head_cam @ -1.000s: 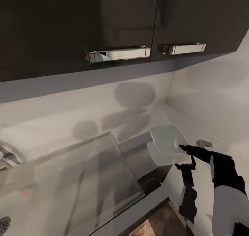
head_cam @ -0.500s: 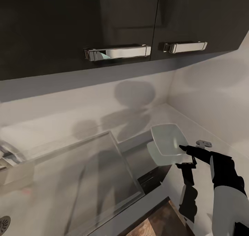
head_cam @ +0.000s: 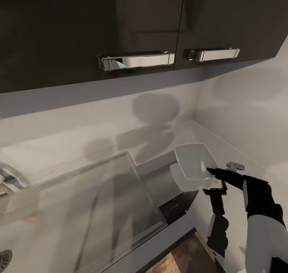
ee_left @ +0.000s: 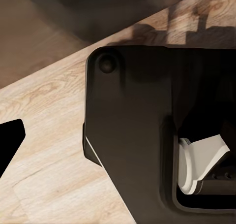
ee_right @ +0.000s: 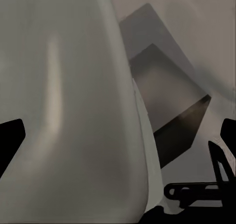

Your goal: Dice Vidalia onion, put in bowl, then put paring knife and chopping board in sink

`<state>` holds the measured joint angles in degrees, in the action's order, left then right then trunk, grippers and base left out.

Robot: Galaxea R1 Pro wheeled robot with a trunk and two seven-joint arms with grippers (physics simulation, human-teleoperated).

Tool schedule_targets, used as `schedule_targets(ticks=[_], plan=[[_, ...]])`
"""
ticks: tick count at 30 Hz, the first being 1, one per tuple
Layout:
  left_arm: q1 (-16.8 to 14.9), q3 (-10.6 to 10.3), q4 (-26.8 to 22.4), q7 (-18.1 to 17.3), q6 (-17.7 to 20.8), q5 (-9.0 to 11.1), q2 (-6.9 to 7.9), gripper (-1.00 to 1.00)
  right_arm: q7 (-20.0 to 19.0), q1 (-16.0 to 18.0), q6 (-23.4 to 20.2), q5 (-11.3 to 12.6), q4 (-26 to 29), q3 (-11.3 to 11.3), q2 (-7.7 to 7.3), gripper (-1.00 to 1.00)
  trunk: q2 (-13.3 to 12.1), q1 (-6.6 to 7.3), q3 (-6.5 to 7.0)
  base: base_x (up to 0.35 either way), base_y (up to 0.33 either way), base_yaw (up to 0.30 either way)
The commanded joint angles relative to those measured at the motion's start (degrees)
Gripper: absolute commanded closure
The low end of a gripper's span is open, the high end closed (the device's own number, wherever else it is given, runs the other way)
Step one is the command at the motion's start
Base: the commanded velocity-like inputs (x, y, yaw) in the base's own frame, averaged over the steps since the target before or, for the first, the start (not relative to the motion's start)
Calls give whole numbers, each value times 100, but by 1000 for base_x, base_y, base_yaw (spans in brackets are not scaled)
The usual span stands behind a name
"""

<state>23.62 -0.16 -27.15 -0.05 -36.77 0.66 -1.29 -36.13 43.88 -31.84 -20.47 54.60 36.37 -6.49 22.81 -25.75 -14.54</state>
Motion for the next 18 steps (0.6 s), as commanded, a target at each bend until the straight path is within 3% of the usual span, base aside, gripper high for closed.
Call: schedule_targets(ticks=[1,10,11,18], plan=[[2,-2,-9,2,-5,6,-1,-100,-122,7,-12,-67,7,20,1,-100,11,-4,-10,0,0,0],[3,-2,-9,2,-5,5,0,-100,-265,7,-10,-71,7,28,-9,-100,11,-4,-10,0,0,0],[3,-2,-9,3,-5,5,-1,-100,-267,7,-10,-71,7,28,-9,100,11,-4,-10,0,0,0],[2,-2,-9,2,-5,5,-3,-100,-271,7,-9,-80,7,28,-10,100,11,-4,-10,0,0,0]])
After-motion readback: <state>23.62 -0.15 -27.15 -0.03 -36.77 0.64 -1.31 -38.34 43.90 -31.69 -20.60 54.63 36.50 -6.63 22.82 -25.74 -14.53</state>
